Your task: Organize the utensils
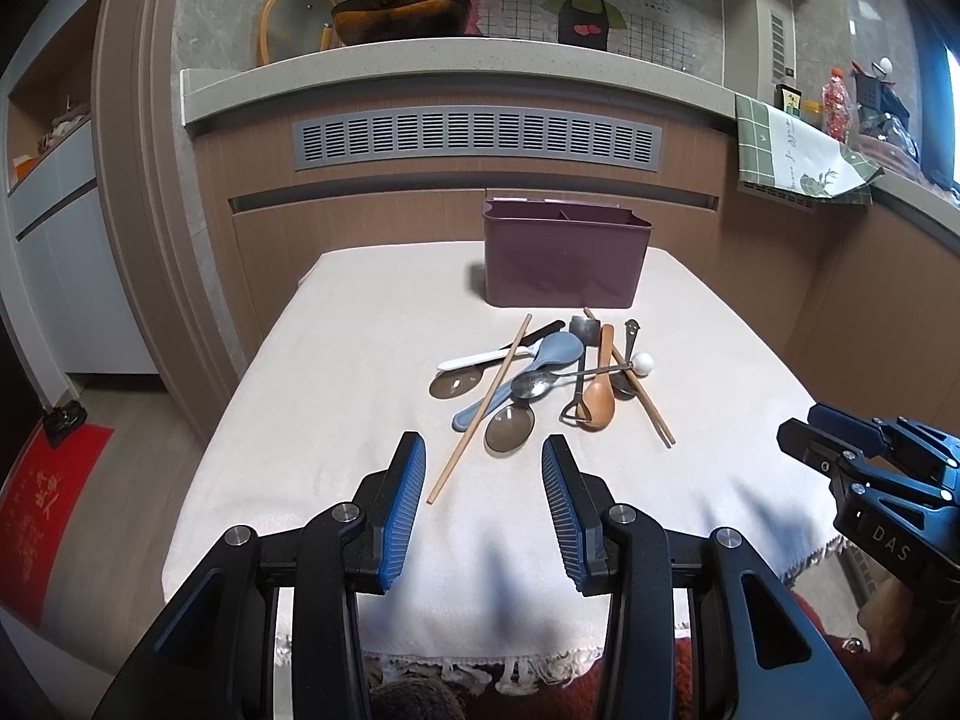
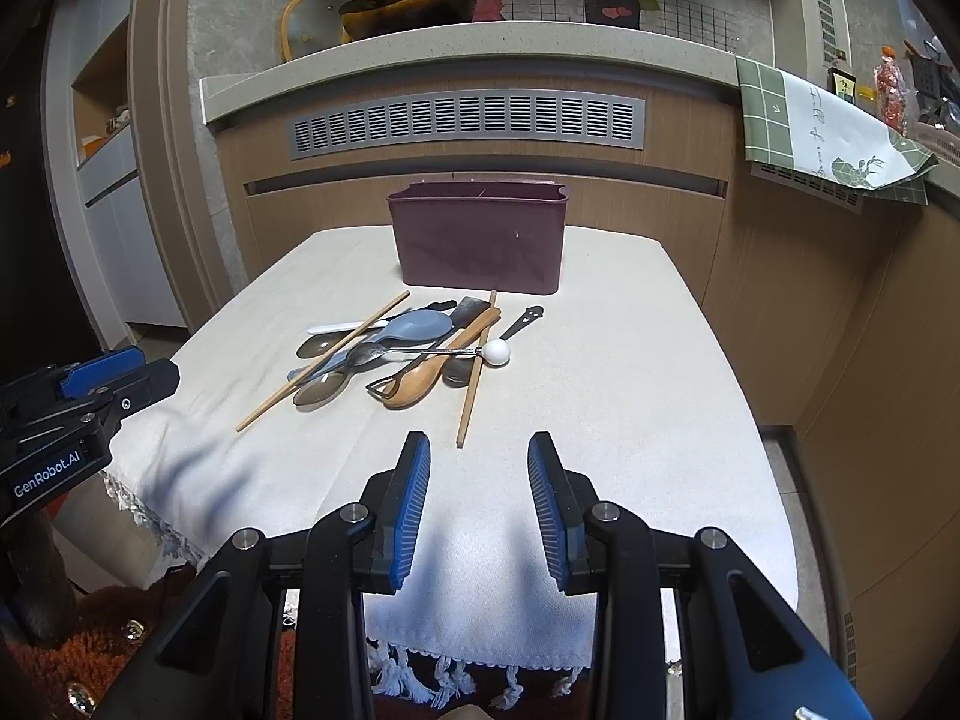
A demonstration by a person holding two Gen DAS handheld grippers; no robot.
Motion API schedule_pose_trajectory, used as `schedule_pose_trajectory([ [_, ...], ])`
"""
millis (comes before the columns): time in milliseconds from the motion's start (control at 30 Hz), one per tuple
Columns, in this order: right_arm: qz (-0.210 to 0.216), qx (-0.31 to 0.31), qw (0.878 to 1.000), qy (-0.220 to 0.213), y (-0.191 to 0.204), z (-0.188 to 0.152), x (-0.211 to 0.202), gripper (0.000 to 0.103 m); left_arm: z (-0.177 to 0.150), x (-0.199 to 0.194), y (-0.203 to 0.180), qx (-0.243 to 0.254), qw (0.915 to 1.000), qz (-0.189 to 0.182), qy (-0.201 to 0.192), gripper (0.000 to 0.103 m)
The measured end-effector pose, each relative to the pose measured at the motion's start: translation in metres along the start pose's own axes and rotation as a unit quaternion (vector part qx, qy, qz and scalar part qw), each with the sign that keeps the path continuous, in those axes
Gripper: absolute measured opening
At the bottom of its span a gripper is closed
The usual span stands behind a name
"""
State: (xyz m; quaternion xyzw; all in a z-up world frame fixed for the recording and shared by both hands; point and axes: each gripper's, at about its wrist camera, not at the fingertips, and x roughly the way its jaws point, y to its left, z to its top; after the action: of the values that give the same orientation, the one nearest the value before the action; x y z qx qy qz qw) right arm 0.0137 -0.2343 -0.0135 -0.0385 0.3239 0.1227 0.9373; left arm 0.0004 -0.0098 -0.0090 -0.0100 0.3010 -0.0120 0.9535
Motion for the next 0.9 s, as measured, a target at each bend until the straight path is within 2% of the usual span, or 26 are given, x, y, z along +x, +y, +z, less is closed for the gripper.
schedule_pose_trajectory([
  [900, 0.000, 0.003, 1.000, 0.005, -0.0015, -0.0003, 0.0006, 0.032, 0.0021, -0.0030, 0.0019, -0.003, 1.0000, -0.003, 0.003, 0.042],
])
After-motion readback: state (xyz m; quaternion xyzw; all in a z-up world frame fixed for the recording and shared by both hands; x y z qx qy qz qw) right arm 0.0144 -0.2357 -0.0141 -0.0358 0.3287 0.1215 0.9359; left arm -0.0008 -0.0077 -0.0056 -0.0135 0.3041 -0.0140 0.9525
